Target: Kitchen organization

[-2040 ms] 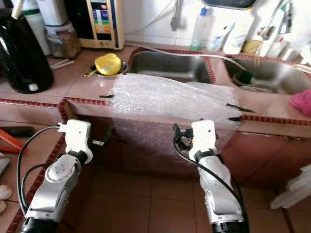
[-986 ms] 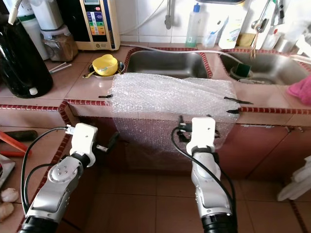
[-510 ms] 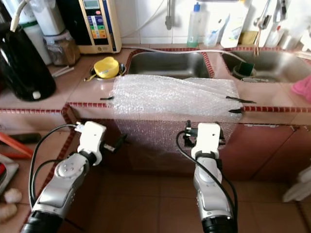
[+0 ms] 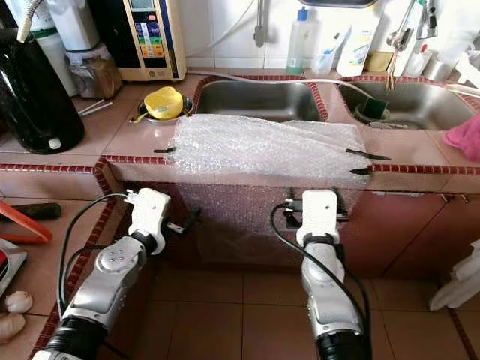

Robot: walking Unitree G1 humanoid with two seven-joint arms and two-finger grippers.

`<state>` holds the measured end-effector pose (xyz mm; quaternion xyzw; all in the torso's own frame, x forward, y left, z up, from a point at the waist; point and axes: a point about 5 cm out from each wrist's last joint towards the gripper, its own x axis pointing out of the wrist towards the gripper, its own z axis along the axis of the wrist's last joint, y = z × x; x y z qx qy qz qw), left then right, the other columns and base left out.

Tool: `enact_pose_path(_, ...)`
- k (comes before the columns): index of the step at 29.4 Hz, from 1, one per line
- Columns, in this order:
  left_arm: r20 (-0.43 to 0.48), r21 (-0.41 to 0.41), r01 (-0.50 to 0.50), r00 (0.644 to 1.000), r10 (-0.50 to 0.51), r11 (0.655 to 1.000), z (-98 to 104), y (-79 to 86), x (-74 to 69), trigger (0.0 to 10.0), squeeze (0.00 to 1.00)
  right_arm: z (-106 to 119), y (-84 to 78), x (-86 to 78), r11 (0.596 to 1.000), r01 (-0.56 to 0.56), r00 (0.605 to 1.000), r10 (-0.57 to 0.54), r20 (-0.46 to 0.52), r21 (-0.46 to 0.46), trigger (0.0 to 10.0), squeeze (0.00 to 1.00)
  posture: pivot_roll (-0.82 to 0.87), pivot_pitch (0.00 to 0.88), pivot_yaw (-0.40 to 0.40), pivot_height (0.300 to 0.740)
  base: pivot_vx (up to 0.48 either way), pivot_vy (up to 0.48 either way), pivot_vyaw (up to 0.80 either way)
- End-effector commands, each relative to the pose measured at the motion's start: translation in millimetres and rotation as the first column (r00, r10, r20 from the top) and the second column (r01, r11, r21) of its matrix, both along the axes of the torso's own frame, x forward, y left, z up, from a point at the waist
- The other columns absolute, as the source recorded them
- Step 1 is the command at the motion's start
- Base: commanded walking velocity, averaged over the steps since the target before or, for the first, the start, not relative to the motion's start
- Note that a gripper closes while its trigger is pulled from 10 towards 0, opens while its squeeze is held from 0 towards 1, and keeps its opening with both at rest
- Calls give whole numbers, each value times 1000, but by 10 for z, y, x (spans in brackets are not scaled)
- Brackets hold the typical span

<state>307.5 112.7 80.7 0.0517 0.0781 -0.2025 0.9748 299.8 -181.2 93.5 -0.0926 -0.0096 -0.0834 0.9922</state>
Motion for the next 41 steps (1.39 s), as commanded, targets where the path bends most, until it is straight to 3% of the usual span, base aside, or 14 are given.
enact_pose_path(1, -8, -11, 11, 1000, -11, 1000, -19, -52, 25, 10000, 0, 68, -69, -18, 1000, 14, 1000, -14, 26, -8, 10000, 0, -80, 0, 57, 740, 0, 0, 0)
enact_pose_path(8, 18, -5, 84, 996, -84, 996, 7, -283, 70, 10000, 0, 19, -106, -35, 1000, -1, 1000, 1, 1, -3, 10000, 0, -41, 0, -10, 740, 0, 0, 0)
enact_pose_path(12, 30, -25, -7, 1000, 7, 1000, 22, -166, 90, 10000, 0, 1, 67, 63, 997, -74, 997, 74, -9, -3, 10000, 0, -24, 0, -13, 740, 0, 0, 0)
enact_pose_path(15, 24, -32, -30, 999, 31, 999, 0, -97, 78, 10000, 0, 63, 109, 103, 997, -71, 997, 71, 11, 18, 10000, 0, -22, 0, -11, 740, 0, 0, 0)
enact_pose_path(19, 9, -7, -18, 1000, 18, 1000, -79, -61, 36, 10000, 0, 75, 140, 110, 997, -66, 998, 65, 23, 35, 10000, 0, -18, 0, -9, 740, 0, 0, 0)
enact_pose_path(26, 54, 27, 31, 998, -33, 999, -7, -156, 61, 10000, 0, -21, 141, 61, 997, -62, 998, 62, -4, 55, 10000, 0, 13, 0, -5, 740, 0, 0, 0)
enact_pose_path(32, 70, 40, -22, 997, 19, 999, 35, 12, 92, 10000, 0, -67, 198, 90, 996, -54, 998, 55, -9, 75, 10000, 0, 48, 0, 29, 740, 0, 0, -800)
enact_pose_path(41, 76, 75, -6, 997, 0, 997, 23, 22, 62, 10000, 0, -60, 285, 131, 993, -68, 998, 69, 2, 94, 10000, 0, 82, 0, 18, 740, 0, 0, -141)
